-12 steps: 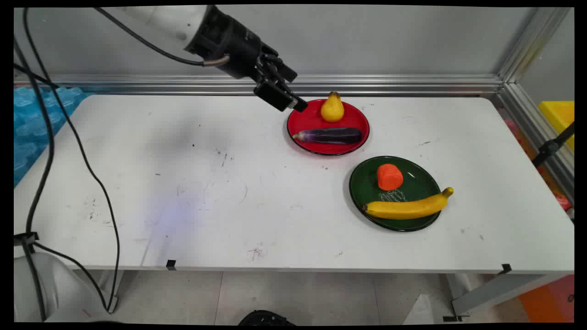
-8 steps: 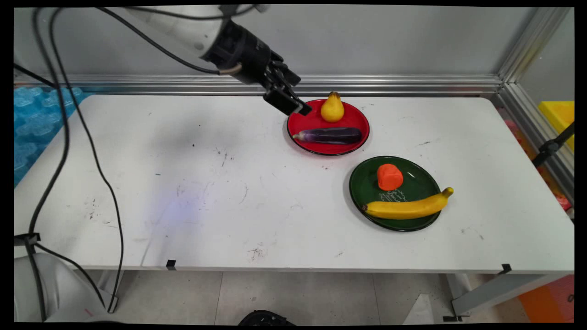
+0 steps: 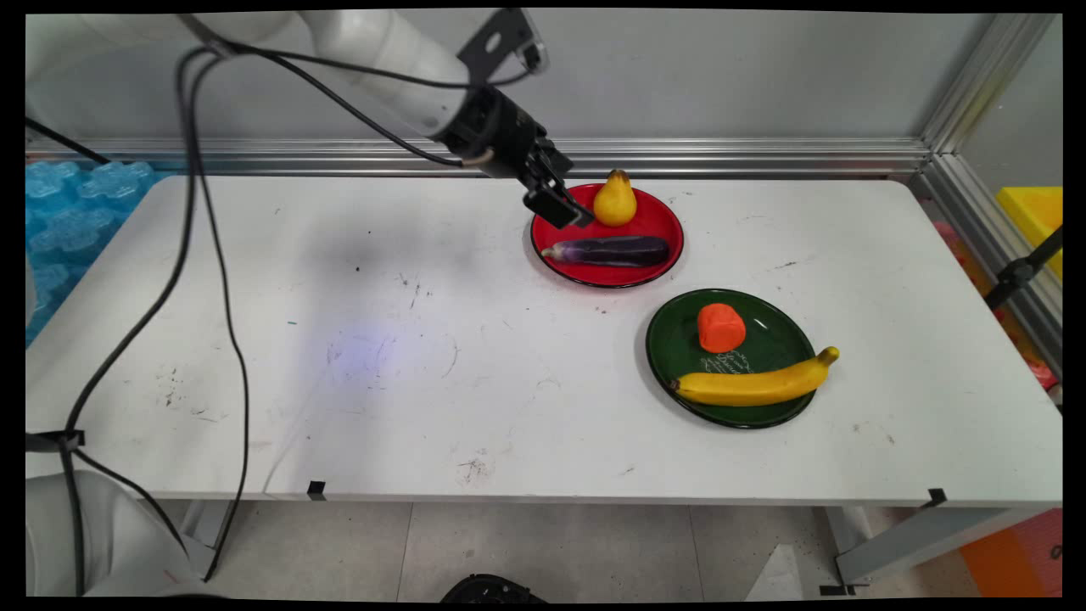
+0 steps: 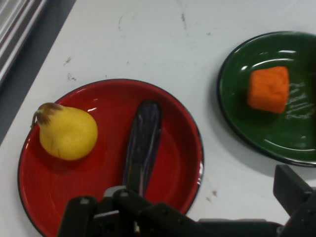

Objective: Pick up the eggplant from the red plate

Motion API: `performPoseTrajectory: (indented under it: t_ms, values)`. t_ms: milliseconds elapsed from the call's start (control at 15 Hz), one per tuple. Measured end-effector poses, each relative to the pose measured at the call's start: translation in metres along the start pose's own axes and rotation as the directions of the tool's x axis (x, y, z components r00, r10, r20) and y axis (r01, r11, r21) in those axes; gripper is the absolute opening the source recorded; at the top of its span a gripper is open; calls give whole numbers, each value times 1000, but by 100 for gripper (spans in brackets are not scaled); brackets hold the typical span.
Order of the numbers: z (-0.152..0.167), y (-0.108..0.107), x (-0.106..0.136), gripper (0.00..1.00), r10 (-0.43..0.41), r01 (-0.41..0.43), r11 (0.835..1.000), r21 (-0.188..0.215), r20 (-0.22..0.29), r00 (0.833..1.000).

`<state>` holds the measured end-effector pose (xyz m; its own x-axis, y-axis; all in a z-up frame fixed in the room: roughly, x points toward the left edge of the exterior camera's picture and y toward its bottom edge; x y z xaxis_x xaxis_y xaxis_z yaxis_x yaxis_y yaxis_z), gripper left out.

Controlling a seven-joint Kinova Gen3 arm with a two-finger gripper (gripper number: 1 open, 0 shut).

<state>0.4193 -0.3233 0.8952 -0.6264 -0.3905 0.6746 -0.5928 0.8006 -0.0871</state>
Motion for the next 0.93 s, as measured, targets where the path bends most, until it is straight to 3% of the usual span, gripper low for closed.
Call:
performPoseTrajectory:
  t_ms: [467,933]
  values:
    - [63,-20,0,100,31,-33,999,24,61,998]
    - [119,-40,-2,100,90,-91,996,1,143,986]
